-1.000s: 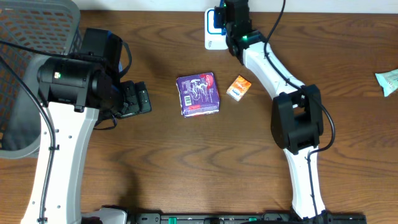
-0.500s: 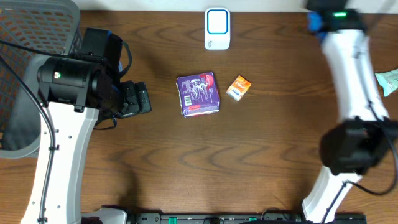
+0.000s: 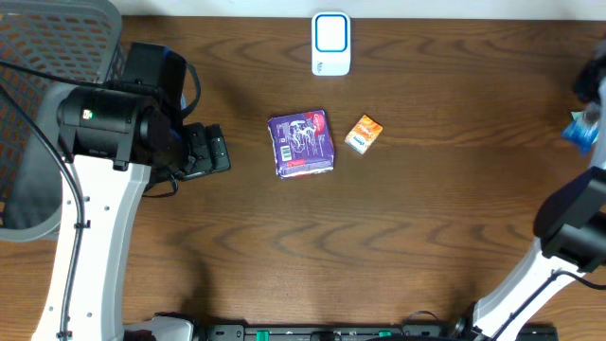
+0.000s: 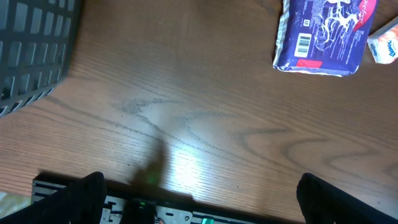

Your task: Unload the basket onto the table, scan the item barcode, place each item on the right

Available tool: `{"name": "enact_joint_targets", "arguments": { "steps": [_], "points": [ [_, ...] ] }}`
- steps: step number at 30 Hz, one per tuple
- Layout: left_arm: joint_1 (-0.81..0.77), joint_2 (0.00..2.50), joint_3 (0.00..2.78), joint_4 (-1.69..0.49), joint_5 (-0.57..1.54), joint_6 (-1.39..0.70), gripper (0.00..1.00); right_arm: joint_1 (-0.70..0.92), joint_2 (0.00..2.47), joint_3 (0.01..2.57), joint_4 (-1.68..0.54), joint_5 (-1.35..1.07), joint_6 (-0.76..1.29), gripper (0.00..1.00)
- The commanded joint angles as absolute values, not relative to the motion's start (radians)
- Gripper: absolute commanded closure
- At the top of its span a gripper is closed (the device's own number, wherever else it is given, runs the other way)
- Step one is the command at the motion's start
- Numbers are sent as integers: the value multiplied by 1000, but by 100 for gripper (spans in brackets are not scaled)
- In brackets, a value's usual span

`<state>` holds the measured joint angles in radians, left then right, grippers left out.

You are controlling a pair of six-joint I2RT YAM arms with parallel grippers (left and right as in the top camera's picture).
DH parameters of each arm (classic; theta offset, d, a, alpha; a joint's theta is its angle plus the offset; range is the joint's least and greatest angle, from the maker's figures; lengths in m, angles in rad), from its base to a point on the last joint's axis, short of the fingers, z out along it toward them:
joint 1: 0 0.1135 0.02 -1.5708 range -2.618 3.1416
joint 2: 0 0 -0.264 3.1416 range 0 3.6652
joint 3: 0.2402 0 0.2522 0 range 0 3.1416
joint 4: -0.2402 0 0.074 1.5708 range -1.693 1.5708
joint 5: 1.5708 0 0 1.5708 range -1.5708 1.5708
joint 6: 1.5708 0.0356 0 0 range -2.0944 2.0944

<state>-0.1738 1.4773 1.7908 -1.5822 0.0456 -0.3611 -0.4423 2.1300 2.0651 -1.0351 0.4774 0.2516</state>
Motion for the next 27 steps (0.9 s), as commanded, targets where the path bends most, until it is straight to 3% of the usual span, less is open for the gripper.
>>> {"name": "enact_joint_targets", "arguments": {
  "steps": [1,10,20,27],
  "points": [
    [-171,1483,1791,-1585,33,-348,2,-492,2159,2066,-1066,432,329,1],
    [-171,1483,1791,-1585,33,-348,2,-513,2201,2065,-1049,-18,328,1],
    [-171,1483,1791,-1585,33,-348,2,-369,2211,2026,-1053,-381,203,2],
    [-171,1483,1791,-1585,33,-348,2,-184,2211,1892,-1009,-533,107,36]
  ]
}}
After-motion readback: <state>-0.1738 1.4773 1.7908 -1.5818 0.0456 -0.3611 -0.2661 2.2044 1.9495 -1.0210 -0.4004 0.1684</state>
